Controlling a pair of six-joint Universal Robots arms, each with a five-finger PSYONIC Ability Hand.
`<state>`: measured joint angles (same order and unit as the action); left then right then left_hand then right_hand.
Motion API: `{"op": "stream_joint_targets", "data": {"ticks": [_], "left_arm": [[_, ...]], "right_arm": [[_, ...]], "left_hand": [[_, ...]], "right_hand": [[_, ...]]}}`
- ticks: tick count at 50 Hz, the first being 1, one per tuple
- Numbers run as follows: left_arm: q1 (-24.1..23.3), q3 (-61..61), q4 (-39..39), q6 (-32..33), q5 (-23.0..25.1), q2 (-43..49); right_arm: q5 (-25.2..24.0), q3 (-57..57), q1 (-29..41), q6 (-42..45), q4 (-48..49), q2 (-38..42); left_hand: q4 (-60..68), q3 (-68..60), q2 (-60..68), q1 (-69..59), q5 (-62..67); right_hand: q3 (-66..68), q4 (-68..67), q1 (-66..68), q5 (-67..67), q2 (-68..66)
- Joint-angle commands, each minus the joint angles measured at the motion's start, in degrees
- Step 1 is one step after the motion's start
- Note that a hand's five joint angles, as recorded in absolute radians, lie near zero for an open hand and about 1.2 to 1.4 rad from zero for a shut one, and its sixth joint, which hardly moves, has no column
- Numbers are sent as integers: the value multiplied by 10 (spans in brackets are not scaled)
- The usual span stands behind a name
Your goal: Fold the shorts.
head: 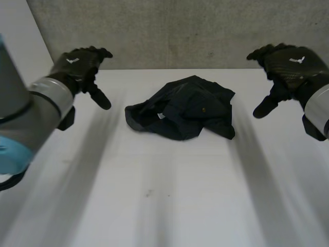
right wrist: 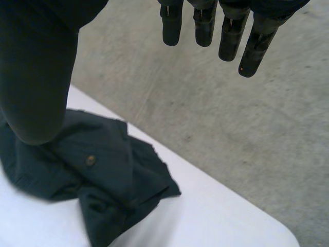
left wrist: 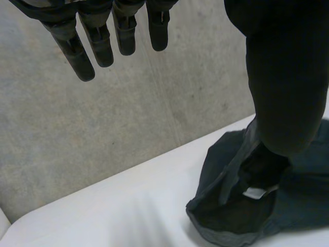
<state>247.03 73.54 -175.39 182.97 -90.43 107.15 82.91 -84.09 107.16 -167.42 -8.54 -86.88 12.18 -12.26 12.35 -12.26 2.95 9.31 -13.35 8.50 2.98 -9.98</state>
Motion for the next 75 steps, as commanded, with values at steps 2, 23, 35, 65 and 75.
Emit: {"op": "stream_joint_targets", "data": {"ticks": [2, 23, 35, 65, 75], "left_arm": [[-9, -86, -67, 107, 4, 165], [-9, -378, -69, 157, 73, 480], [-1, -429, -74, 165, -40, 500], [-29, -241, -247, 218, -69, 166], [-198, -250, -247, 221, -62, 283]], "right_arm": [[-6, -20, 13, 28, 1, 30], [-6, -72, 12, 52, 51, 67], [-4, -75, 12, 53, 53, 84], [3, -78, 32, 50, 51, 82], [31, -68, 18, 45, 51, 79]], "left_hand": [[46, -45, 44, -45, 38], [189, -188, 187, -188, 181], [678, -677, 677, -677, 671], [678, -677, 677, -677, 671], [678, -677, 677, -677, 671]], "right_hand": [[7, 34, 15, -30, 0], [7, 34, 15, -30, 0], [7, 34, 15, -30, 0], [7, 34, 15, -30, 0], [7, 34, 15, -30, 0]]}}
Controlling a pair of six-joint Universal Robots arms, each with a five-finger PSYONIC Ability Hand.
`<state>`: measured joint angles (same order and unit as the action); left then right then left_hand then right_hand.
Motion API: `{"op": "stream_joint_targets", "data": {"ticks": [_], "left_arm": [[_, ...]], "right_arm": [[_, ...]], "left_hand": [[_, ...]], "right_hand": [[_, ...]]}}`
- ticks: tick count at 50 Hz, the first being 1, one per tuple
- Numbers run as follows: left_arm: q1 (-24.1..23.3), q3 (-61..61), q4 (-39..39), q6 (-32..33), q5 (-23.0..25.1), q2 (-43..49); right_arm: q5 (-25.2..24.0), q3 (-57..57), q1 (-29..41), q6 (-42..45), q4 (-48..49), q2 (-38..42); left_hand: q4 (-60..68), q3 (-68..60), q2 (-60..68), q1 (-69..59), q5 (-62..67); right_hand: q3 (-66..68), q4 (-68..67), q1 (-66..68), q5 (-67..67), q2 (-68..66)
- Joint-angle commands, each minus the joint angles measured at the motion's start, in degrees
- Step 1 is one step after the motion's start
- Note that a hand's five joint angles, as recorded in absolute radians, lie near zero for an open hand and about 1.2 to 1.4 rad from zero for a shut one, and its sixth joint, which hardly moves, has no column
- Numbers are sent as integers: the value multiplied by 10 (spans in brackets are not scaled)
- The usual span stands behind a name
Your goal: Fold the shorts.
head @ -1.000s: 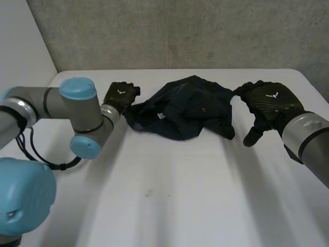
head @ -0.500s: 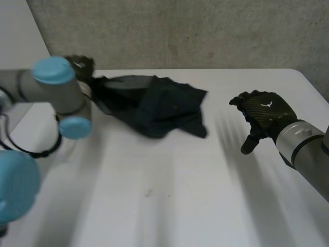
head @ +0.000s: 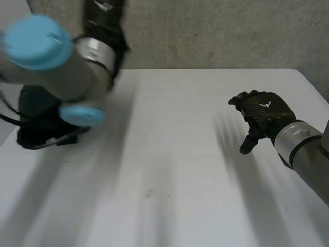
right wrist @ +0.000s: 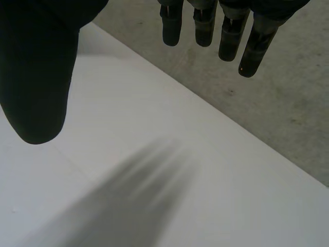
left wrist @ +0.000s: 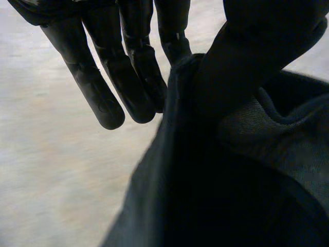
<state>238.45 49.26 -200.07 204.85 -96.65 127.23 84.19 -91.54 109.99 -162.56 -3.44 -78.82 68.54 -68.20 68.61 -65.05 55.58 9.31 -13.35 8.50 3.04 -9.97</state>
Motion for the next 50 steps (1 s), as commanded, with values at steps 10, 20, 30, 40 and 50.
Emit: {"op": "stream_joint_targets", "data": {"ticks": [10, 20, 30, 40, 50], "left_arm": [[-228, -7, 1, 1, -2, 165], [-208, 6, 8, 1, -42, 109], [-100, 208, 77, -2, -41, -81], [-32, 351, 74, -5, 65, -165], [-28, 350, 79, -17, 72, -168]], "right_arm": [[22, 14, -72, -7, 0, -2], [11, 15, -80, -1, -1, 1], [-58, -4, -75, 18, -10, 1], [-65, -13, -31, 20, -3, 12], [-61, -9, -10, 13, -3, 35]], "left_hand": [[-102, 99, -103, 67, -72], [-570, 566, -570, 535, -540], [-568, 565, -569, 533, -539], [-474, 471, -475, 439, -445], [-467, 464, -468, 432, -438]], "right_hand": [[7, 34, 15, -30, 0], [7, 34, 15, -30, 0], [7, 34, 15, -30, 0], [7, 34, 15, -30, 0], [7, 34, 15, -30, 0]]}}
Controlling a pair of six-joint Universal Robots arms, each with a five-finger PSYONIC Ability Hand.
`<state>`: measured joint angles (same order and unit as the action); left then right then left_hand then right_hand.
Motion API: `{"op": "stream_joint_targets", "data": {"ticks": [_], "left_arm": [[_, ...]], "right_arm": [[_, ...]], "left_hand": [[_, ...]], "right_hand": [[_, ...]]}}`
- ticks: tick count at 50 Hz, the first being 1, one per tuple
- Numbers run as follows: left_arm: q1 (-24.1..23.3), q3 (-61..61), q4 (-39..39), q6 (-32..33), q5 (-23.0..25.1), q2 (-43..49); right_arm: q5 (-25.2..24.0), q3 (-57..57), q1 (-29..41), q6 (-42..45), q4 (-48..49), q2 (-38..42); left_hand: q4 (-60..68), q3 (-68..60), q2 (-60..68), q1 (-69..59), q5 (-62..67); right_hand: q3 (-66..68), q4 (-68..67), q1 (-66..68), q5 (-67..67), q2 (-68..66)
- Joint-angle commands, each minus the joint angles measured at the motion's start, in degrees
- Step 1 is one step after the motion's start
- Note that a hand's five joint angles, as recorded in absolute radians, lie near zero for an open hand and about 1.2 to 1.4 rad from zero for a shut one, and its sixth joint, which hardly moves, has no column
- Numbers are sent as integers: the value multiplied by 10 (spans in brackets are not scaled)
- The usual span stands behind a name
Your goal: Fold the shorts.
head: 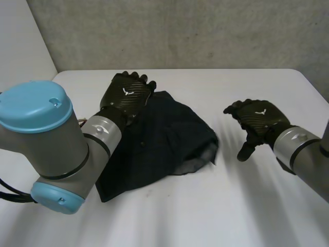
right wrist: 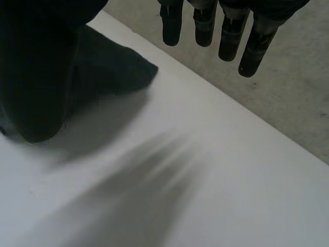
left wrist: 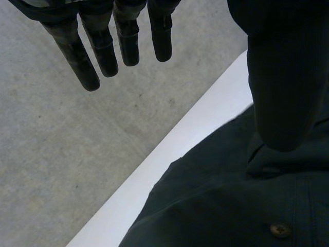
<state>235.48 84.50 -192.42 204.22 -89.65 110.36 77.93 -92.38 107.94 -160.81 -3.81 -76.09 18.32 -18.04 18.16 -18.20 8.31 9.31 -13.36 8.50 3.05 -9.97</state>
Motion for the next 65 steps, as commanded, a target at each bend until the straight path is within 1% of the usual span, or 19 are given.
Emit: {"op": "stream_joint_targets", "data": {"ticks": [1, 7, 15, 21, 25, 28, 32, 35, 39, 43, 46, 51, 52, 54, 55, 56, 58, 62, 65], "left_arm": [[3, -2, 2, -12, 1, -1], [65, 26, 15, -8, -10, -5], [143, 67, 39, -1, -3, -15], [165, 75, 57, -1, 4, -11], [170, 75, 59, -2, 10, -9], [171, 75, 60, -2, 10, -10], [170, 76, 60, -3, 9, -13], [170, 76, 61, -3, 8, -16], [174, 80, 62, -3, 5, -29], [185, 94, 61, -3, 9, -50], [190, 101, 61, -4, 10, -62], [186, 108, 61, -4, 10, -67], [184, 110, 60, -5, 10, -67], [184, 110, 60, -5, 10, -67], [183, 112, 60, -5, 10, -67], [182, 113, 59, -5, 10, -65], [181, 114, 59, -5, 10, -62], [174, 115, 59, -7, 9, -59], [161, 117, 58, -8, 10, -57]], "right_arm": [[0, -2, 12, -6, 1, 8], [0, -8, 47, -28, 40, 22], [23, -1, 78, -21, 82, 100], [60, 17, 88, -13, 131, 149], [82, 29, 96, 21, 151, 183], [103, 42, 97, 58, 154, 206], [136, 84, 96, 104, 166, 251], [145, 112, 95, 130, 172, 270], [153, 169, 84, 162, 191, 279], [150, 241, 41, 181, 227, 281], [137, 302, 24, 189, 252, 298], [85, 383, 7, 201, 286, 368], [80, 388, 3, 203, 287, 376], [72, 389, -6, 206, 287, 384], [74, 385, -12, 208, 286, 386], [74, 382, -13, 206, 284, 384], [75, 366, -14, 201, 282, 373], [83, 283, -12, 178, 264, 297], [87, 200, -11, 134, 225, 217]], "left_hand": [[33, -36, 35, -35, 33], [22, -24, 23, -23, 22], [32, -34, 33, -33, 32], [30, -33, 32, -31, 30], [27, -29, 28, -28, 27], [25, -28, 26, -26, 25], [23, -26, 25, -24, 23], [22, -24, 23, -23, 22], [22, -24, 23, -23, 22], [22, -24, 23, -23, 22], [20, -23, 21, -21, 20], [17, -19, 18, -18, 17], [17, -19, 18, -18, 17], [17, -19, 18, -18, 17], [17, -19, 18, -18, 17], [17, -19, 18, -18, 17], [17, -19, 18, -18, 17], [18, -21, 20, -19, 18], [20, -23, 21, -21, 20]], "right_hand": [[7, 34, 15, -31, 0], [7, 34, 15, -31, 0], [16, 24, 24, -21, -9], [104, -63, 112, 66, -97], [179, -139, 187, 142, -172], [297, -256, 305, 259, -290], [706, -666, 714, 669, -699], [707, -666, 715, 669, -700], [707, -666, 715, 669, -700], [707, -666, 715, 669, -700], [707, -666, 715, 669, -700], [707, -666, 715, 669, -700], [624, -584, 632, 587, -618], [329, -288, 337, 291, -322], [114, -74, 122, 77, -108], [10, 30, 19, -27, -4], [7, 34, 15, -31, 0], [7, 34, 15, -31, 0], [7, 34, 15, -31, 0]]}}
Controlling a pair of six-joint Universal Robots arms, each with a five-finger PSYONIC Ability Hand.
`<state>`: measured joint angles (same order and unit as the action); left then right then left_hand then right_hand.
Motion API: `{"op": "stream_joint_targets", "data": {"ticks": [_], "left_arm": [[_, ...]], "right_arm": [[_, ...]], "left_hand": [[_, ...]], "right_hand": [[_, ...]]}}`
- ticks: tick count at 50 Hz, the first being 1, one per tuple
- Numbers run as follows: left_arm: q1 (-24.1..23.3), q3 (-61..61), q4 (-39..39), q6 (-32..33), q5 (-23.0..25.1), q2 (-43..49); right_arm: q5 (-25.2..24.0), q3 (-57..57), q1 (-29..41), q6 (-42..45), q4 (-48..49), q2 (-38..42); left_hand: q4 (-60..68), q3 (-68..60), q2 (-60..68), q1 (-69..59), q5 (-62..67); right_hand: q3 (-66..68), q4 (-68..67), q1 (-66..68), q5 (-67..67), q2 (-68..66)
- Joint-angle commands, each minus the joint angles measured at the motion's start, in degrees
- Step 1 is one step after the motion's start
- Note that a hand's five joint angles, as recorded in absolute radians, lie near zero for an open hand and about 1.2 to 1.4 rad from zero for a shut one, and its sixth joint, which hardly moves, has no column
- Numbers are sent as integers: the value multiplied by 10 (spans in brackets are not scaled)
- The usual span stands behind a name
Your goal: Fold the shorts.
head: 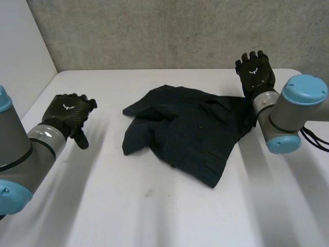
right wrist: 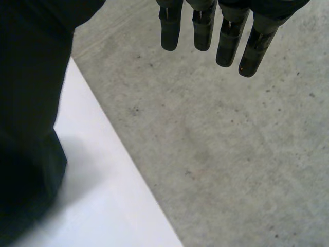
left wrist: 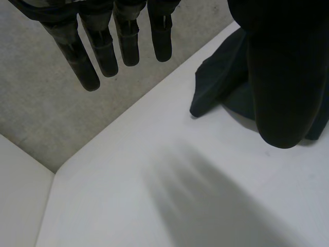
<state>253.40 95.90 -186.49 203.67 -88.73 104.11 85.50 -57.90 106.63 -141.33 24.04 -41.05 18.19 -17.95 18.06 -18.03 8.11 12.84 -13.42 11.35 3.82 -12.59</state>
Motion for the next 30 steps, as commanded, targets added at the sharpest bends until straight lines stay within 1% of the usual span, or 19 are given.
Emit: {"op": "stream_joint_targets", "data": {"ticks": [1, 2, 5, 6, 8, 9, 12, 13, 15, 17, 18, 22, 24, 26, 28, 29, 30], "left_arm": [[-23, 3, -2, -2, 0, 7], [-32, 3, -5, -2, 1, 12], [-48, -4, -11, -3, 1, 29], [-59, -11, -16, -3, 3, 43], [-69, -21, -23, -3, 5, 58], [-72, -28, -26, -3, 6, 67], [-81, -57, -27, -2, 16, 105], [-82, -65, -27, -1, 20, 115], [-84, -93, -26, -2, 24, 149], [-86, -112, -23, -3, 25, 172], [-89, -129, -20, -3, 24, 194], [-96, -168, -12, -2, 23, 235], [-97, -184, -10, -3, 22, 250], [-98, -205, -10, -4, 22, 268], [-99, -218, -10, -3, 20, 279], [-99, -225, -10, -3, 20, 285], [-102, -237, -10, -3, 19, 295]], "right_arm": [[12, -166, 2, -75, -64, -154], [14, -204, 3, -107, -90, -191], [14, -250, 3, -165, -130, -236], [13, -273, 6, -212, -157, -257], [12, -294, 9, -265, -185, -272], [7, -309, 10, -319, -211, -277], [2, -327, 16, -398, -244, -279], [-4, -339, 24, -440, -258, -279], [-7, -350, 38, -474, -265, -279], [-10, -358, 59, -502, -263, -273], [-10, -360, 65, -505, -261, -271], [-7, -358, 86, -504, -240, -241], [-5, -354, 94, -504, -232, -229], [-3, -346, 107, -503, -223, -215], [-2, -339, 116, -501, -218, -207], [4, -332, 121, -498, -213, -198], [8, -330, 124, -496, -211, -193]], "left_hand": [[23, -25, 24, -24, 24], [25, -27, 26, -26, 25], [28, -30, 29, -29, 29], [31, -34, 33, -33, 32], [35, -37, 36, -36, 35], [36, -39, 38, -38, 37], [40, -42, 41, -41, 41], [41, -44, 43, -43, 42], [53, -55, 54, -55, 54], [55, -57, 56, -56, 56], [57, -59, 58, -58, 57], [75, -77, 76, -77, 76], [87, -89, 88, -88, 88], [119, -121, 120, -120, 119], [149, -151, 150, -150, 150], [179, -181, 180, -181, 180], [261, -263, 262, -262, 262]], "right_hand": [[-28, 34, -13, -38, 26], [-28, 34, -13, -38, 26], [-26, 32, -11, -36, 24], [36, -30, 51, 26, -38], [55, -49, 70, 45, -57], [57, -51, 71, 47, -59], [57, -51, 71, 47, -59], [57, -51, 71, 47, -59], [55, -49, 70, 45, -57], [55, -49, 70, 45, -57], [55, -49, 70, 45, -57], [70, -64, 85, 60, -72], [93, -88, 108, 84, -96], [146, -140, 160, 136, -148], [223, -217, 238, 213, -225], [371, -366, 386, 362, -374], [461, -455, 476, 451, -464]]}}
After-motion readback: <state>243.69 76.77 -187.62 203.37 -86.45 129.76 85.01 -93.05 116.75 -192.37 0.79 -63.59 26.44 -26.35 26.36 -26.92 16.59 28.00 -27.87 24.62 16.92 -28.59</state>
